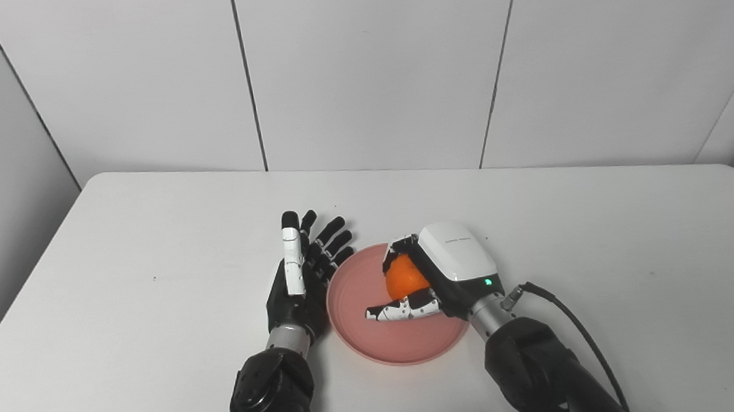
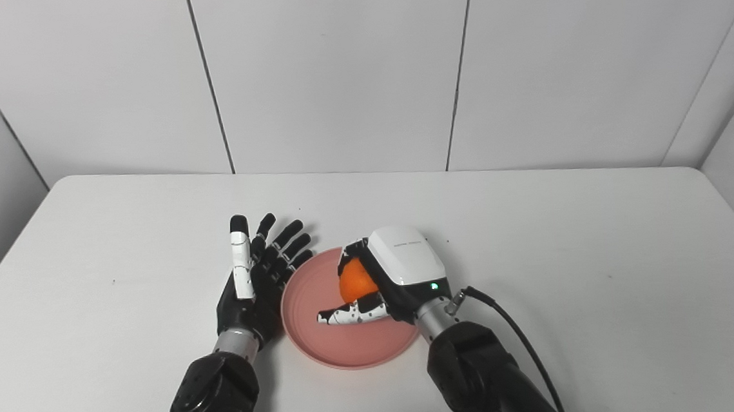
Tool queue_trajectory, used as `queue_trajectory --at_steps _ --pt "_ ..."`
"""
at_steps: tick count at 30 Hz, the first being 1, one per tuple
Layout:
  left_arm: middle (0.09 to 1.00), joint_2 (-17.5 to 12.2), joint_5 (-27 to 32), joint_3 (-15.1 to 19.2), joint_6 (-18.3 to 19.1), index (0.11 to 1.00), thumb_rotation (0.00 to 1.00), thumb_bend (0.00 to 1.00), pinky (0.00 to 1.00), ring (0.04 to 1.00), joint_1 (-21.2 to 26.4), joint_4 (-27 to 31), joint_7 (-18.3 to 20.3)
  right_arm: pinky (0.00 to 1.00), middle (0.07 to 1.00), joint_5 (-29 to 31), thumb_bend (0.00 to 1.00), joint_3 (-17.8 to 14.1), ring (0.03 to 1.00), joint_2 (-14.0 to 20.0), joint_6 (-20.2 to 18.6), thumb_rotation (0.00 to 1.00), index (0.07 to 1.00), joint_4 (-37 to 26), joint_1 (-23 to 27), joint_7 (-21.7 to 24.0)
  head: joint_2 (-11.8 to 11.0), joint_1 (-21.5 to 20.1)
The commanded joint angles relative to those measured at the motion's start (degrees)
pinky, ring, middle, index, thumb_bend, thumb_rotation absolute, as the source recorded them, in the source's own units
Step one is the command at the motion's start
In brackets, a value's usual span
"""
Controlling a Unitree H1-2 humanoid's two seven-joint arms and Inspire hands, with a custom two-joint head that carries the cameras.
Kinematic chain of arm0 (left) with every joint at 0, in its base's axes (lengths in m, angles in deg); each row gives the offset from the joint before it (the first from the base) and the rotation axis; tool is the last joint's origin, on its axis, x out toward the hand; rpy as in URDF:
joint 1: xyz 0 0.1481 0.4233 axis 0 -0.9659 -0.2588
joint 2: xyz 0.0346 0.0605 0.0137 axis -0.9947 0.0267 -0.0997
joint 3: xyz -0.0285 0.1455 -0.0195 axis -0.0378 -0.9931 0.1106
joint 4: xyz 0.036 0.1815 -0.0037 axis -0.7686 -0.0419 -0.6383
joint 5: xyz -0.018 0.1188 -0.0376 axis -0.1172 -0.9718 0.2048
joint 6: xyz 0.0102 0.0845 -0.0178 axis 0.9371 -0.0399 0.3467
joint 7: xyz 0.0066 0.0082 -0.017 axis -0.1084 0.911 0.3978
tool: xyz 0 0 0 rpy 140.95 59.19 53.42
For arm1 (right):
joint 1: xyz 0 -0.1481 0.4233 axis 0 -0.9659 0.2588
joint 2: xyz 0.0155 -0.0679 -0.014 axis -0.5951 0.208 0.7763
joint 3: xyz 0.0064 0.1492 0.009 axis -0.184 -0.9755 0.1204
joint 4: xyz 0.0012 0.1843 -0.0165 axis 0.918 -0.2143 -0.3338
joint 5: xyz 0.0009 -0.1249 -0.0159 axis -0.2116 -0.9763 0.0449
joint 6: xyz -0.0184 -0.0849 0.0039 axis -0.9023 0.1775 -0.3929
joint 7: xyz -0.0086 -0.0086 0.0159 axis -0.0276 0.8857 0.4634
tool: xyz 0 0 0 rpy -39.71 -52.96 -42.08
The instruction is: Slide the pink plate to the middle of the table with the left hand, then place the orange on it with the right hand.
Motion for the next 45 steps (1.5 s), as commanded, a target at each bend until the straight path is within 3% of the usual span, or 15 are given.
queue_trajectory --at_steps 1,6,10,13,16,22,26,32,37,45 --pt "0.854 0.55 -0.02 0.02 2.32 0.979 0.93 0.87 0.85 0.853 -1.1 -2.0 -0.38 0.13 0.266 -1.27 0.64 -0.11 0.189 -0.48 0.66 0.4 0.317 -1.42 1.83 -0.75 0.01 0.1" --pt "0.838 0.77 0.21 0.15 2.36 0.978 0.92 0.86 0.87 0.859 -1.2 -2.01 -0.33 0.17 0.304 -1.68 0.68 -0.28 0.223 -0.5 0.95 0.43 0.348 -1.66 1.69 -0.15 0.1 0.11" --pt "0.834 0.77 0.28 0.24 2.43 0.969 0.91 0.86 0.87 0.849 -1.11 -2.05 -0.48 0.26 0.423 -2.39 0.7 0.15 0.339 -0.14 1.39 0.55 0.467 -1.26 1.65 -0.21 0.22 0.15" --pt "0.84 0.87 0.61 0.47 2.54 0.969 0.9 0.86 0.86 0.85 -1.04 -2.03 -0.57 0.29 0.448 -3.56 0.72 0.82 0.366 0.32 1.88 0.58 0.481 -0.95 1.73 -0.61 0.27 0.23" --pt "0.847 1.05 0.8 0.74 2.79 0.964 0.89 0.87 0.78 0.84 -1.0 -1.86 -0.93 0.33 0.483 -4.24 0.78 1.3 0.394 0.72 2.7 0.58 0.506 -0.58 1.79 -1.52 0.27 0.23" --pt "0.849 0.9 0.7 0.57 2.49 0.965 0.89 0.87 0.77 0.829 -0.99 -2.0 -1.06 0.37 0.54 -4.28 0.87 1.59 0.444 1.3 3.84 0.63 0.574 -0.48 1.82 -2.14 0.27 0.23" --pt "0.855 0.79 0.67 0.39 2.87 0.974 0.91 0.86 0.89 0.846 -1.02 -1.76 -0.99 0.45 0.601 -3.6 0.91 1.38 0.506 1.62 5.07 0.7 0.656 -0.41 1.78 -2.91 0.35 0.2" --pt "0.855 0.78 0.95 0.45 2.94 0.976 0.9 0.86 0.91 0.855 -1.05 -1.61 -0.85 0.49 0.617 -2.21 0.93 0.64 0.535 1.68 7.0 0.74 0.676 -0.57 1.71 -4.32 0.38 0.28" --pt "0.847 0.79 1.23 0.53 3.0 0.976 0.9 0.85 0.84 0.851 -1.09 -1.62 -0.73 0.55 0.647 -1.16 0.91 -0.27 0.592 1.62 8.49 0.75 0.684 -0.88 1.81 -5.68 0.41 0.2" --pt "0.859 0.56 0.47 0.02 2.42 0.98 0.92 0.85 0.86 0.861 -1.19 -1.84 -0.57 0.51 0.656 -0.16 0.87 -2.74 0.583 1.07 8.22 0.73 0.679 -3.09 2.5 -6.72 0.42 0.26"
